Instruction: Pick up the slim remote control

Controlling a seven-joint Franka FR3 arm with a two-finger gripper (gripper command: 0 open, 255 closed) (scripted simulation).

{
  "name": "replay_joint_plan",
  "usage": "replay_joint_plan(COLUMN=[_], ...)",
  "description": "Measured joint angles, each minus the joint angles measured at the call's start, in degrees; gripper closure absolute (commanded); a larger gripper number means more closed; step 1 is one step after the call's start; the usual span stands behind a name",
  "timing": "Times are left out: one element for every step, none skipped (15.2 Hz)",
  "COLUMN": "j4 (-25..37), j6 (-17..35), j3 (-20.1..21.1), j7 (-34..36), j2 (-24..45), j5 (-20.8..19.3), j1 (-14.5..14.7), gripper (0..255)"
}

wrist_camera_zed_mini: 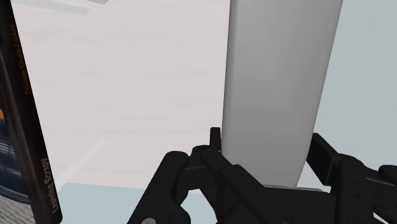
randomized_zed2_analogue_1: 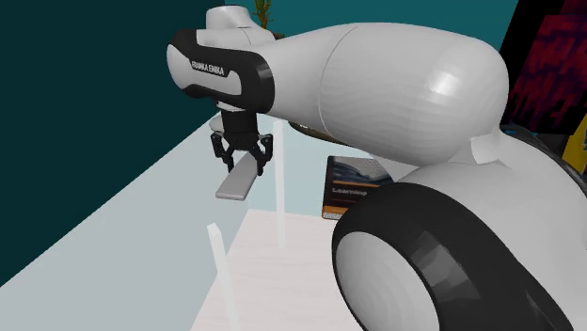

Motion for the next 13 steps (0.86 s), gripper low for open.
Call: replay_joint_plan(j4=[1.27,2.47,3.51,5.78,7.01,8.22,9.91,12.59,15.24,17.99,21.24,23.47,28.56], j6=[-0.98,-1.79,-2.56,-4.0,-4.94,-5.93,-7.08,-8.72,-10.3,-11.91,-13.79,-15.15,-17.51], j3=[0.0,-0.01,-0.03,-0.08,-0.08,-0.08,-0.1,-0.11,-0.16,-0.22,-0.3,-0.36,-0.54], j7=[-0.02,-0.01,-0.09,-0.2,-0.21,-0.2,-0.23,-0.11,-0.22,-0.27,-0.35,-0.39,-0.55], j2=[0.29,0.67,0.94,1.75,2.04,2.27,2.79,3.82,4.88,6.02,7.38,8.26,10.86], j5=[-0.03,-0.08,-0.1,-0.19,-0.23,-0.26,-0.32,-0.45,-0.56,-0.69,-0.84,-0.93,-1.17], j1=[0.08,0.19,0.21,0.3,0.4,0.5,0.63,0.99,1.16,1.41,1.69,1.93,2.45], gripper=[255,255,255,255,255,255,255,255,255,255,255,255,255])
